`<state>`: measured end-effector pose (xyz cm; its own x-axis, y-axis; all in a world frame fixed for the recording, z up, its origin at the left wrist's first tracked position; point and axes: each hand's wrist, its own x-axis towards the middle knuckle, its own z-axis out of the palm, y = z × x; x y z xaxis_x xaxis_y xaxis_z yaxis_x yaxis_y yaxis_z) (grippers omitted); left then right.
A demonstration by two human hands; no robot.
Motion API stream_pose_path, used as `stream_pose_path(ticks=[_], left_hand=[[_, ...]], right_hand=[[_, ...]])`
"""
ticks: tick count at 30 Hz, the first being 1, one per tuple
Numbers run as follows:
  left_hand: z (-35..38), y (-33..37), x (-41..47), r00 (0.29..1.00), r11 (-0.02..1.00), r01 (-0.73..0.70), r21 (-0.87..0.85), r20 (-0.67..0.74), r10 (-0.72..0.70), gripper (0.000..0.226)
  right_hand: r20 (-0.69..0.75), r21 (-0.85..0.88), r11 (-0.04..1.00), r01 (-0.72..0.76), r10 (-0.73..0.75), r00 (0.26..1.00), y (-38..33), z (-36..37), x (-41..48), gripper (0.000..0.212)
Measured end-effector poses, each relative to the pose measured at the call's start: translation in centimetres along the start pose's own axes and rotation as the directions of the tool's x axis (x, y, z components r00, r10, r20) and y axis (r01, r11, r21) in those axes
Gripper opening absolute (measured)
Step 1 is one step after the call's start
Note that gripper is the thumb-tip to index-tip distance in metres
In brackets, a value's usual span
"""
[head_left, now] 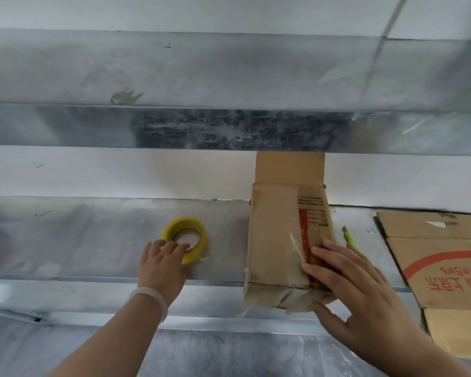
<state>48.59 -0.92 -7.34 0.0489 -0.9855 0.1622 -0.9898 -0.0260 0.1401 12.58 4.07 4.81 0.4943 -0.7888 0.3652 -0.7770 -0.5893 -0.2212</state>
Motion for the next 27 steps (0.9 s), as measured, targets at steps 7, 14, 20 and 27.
stream_pose_path(ticks=[7,14,20,27], left_hand=[[-3.1,0.2,0.9,0.977,0.972,-0.189,-0.142,-0.127,0.171,0.026],[-12.8,4.2,-0.3,0.921,0.845,-0.377,-0.38,-0.252,0.298,0.026],[-17.4,7.6,-1.0,0.917,0.812,-0.397,-0.427,-0.221,0.332,0.034],[-19.1,8.1,-1.4,0.915,0.842,-0.402,-0.359,-0.189,0.356,0.043]], right_hand=[[0.035,-0.025,0.997,-0.078,0.079,0.996,-2.3,-0.1,0.2,0.057],[-0.05,0.137,0.986,-0.097,0.105,0.993,-7.5,-0.9,6.0,0.05],[-0.142,0.265,0.945,-0.193,0.236,0.961,-9.7,-1.7,10.1,0.026],[0.052,0.284,0.918,-0.277,0.274,0.96,-9.8,-3.6,9.9,0.024]])
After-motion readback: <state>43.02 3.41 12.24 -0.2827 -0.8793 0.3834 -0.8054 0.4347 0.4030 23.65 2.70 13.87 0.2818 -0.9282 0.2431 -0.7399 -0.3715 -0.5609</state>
